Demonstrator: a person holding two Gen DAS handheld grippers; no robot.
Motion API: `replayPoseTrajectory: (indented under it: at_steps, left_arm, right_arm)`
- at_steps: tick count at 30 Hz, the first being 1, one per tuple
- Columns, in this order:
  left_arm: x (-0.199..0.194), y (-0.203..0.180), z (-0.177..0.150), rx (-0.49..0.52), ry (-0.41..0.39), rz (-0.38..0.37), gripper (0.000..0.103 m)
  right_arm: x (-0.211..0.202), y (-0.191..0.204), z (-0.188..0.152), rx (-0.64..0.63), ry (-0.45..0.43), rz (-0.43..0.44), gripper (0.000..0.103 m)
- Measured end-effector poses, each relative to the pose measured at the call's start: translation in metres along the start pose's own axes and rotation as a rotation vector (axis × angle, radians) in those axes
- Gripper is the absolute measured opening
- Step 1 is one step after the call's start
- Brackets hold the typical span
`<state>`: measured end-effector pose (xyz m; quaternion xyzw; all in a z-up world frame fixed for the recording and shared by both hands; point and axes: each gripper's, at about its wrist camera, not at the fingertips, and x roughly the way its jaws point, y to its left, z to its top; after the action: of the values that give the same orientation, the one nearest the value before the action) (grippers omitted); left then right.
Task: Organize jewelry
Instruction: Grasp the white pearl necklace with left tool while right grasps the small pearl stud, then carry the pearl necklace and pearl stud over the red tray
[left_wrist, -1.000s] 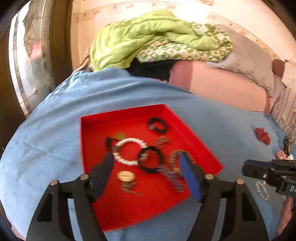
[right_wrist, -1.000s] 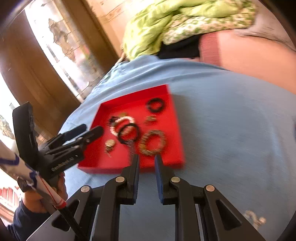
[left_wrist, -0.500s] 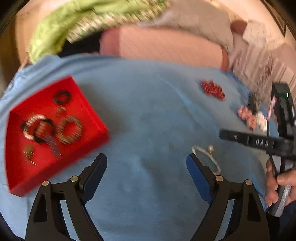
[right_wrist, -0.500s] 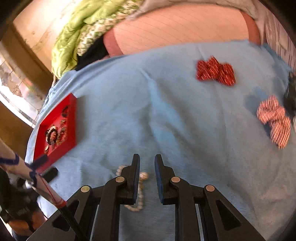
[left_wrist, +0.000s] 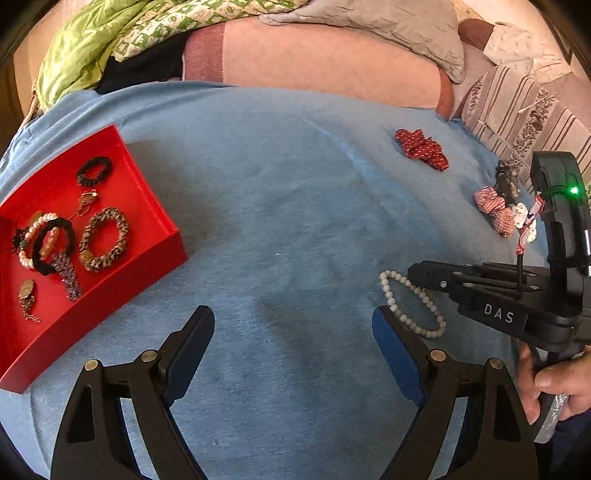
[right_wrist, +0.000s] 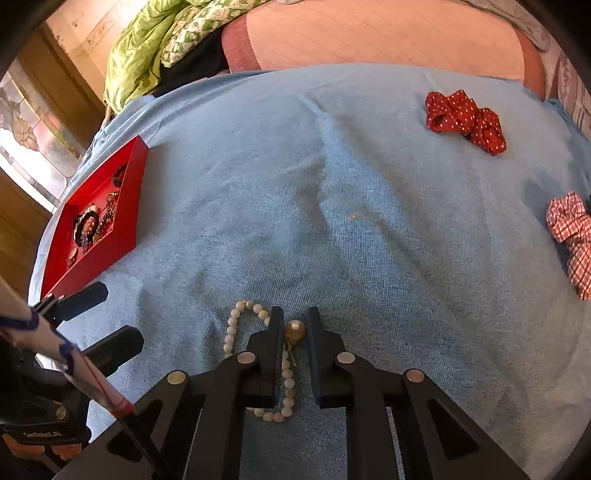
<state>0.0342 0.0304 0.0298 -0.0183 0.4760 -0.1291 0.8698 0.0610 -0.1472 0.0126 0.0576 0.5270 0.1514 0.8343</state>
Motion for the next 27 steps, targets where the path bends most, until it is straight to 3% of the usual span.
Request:
replayPoseTrajectory:
  at_steps: [4,7,9,16,18,21,22,27]
  left_arm:
    - [0.003,-0.011,0.004,-0.018,0.014,-0.075,0.072]
    - [0.016,-0.025,0.006,-0.039,0.055,-0.114,0.056]
    - [0.027,-0.036,0.006,-0.035,0.082,-0.098,0.043]
    - [0.044,-0.062,0.009,0.017,0.079,-0.012,0.041]
    - [0.049,-0.074,0.005,0.100,0.054,0.080,0.023]
    - [0.049,-0.088,-0.002,0.229,0.007,0.183,0.005]
    - [0.047,-0.089,-0.002,0.249,-0.004,0.195,0.005]
    - [0.034,-0.063,0.010,0.165,0.007,0.107,0.005]
  right_arm:
    - [-0.016,-0.012,0.002,0.050,-0.058,0.050,0.013]
    - [-0.032,-0.022,0.004,0.086,-0.120,0.071,0.013]
    - [-0.038,-0.031,0.005,0.107,-0.134,0.085,0.013]
    - [-0.052,-0.042,0.008,0.129,-0.171,0.094,0.013]
    - [-0.053,-0.039,0.008,0.121,-0.174,0.096,0.013]
    - [-0.054,-0.037,0.009,0.114,-0.177,0.102,0.013]
    - [-0.054,-0.037,0.009,0.114,-0.178,0.102,0.013]
    - [-0.059,-0.037,0.008,0.115,-0.193,0.116,0.013]
